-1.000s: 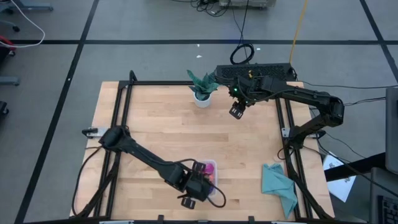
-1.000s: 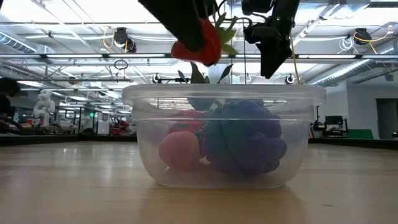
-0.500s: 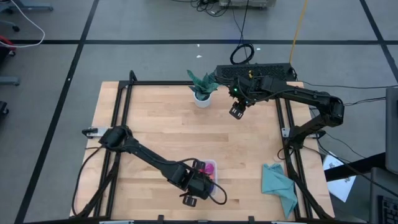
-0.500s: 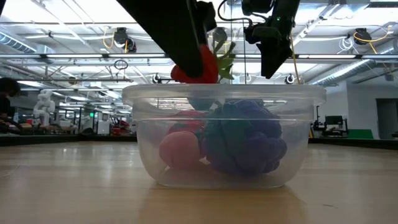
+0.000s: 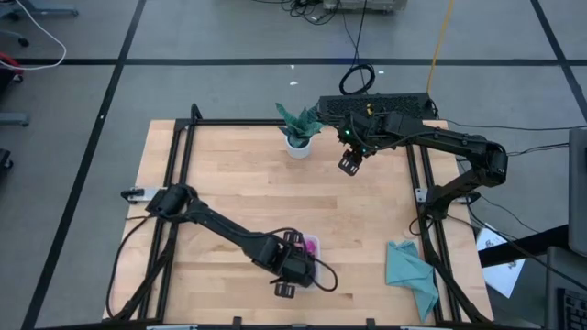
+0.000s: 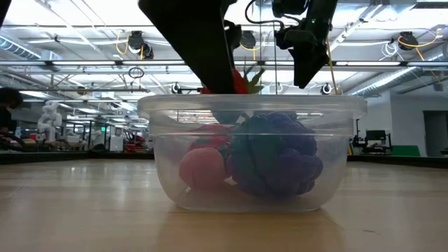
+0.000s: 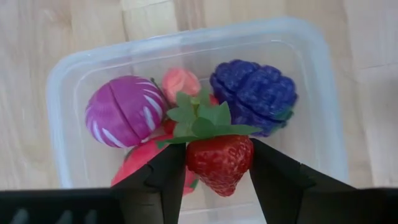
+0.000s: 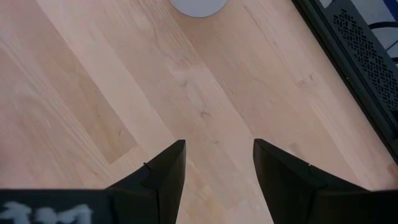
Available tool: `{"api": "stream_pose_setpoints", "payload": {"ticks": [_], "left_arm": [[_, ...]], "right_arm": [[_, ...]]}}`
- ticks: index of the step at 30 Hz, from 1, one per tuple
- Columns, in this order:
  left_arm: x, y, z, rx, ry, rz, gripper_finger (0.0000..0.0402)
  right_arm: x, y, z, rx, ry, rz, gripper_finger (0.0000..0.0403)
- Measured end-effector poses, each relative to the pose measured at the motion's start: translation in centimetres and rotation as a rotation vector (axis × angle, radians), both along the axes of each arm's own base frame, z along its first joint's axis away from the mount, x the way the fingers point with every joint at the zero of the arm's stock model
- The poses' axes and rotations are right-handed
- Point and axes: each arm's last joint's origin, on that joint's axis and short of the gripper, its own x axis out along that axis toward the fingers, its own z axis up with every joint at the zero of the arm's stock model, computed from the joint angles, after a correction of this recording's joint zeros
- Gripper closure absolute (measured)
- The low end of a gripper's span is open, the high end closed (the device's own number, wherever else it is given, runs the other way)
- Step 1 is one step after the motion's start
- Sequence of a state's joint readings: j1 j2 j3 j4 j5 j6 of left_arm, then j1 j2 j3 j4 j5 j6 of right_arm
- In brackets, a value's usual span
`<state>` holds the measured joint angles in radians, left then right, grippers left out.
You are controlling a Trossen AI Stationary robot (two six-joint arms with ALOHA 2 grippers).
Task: Pick and placing Produce into tupperware
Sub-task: Put the red strawberry into the transparent container, then return to Home Position
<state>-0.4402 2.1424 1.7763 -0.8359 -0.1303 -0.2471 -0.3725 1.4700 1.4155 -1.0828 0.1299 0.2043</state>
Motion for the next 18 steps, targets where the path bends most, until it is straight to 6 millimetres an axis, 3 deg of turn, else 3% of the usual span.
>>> {"api": "stream_pose_setpoints", "payload": {"ticks": [15, 18], "left_arm": [[0.1, 0.4, 0.0, 0.008, 0.003, -0.003, 0.0199], [-0.6, 0.9, 1.1, 0.030, 0.028, -0.014, 0.0199]], "right_arm": [[0.0, 0.0, 0.0, 0.000, 0.000, 0.000, 0.0222], [0.0, 0.0, 0.0, 0.000, 0.000, 0.001, 0.0222]]}}
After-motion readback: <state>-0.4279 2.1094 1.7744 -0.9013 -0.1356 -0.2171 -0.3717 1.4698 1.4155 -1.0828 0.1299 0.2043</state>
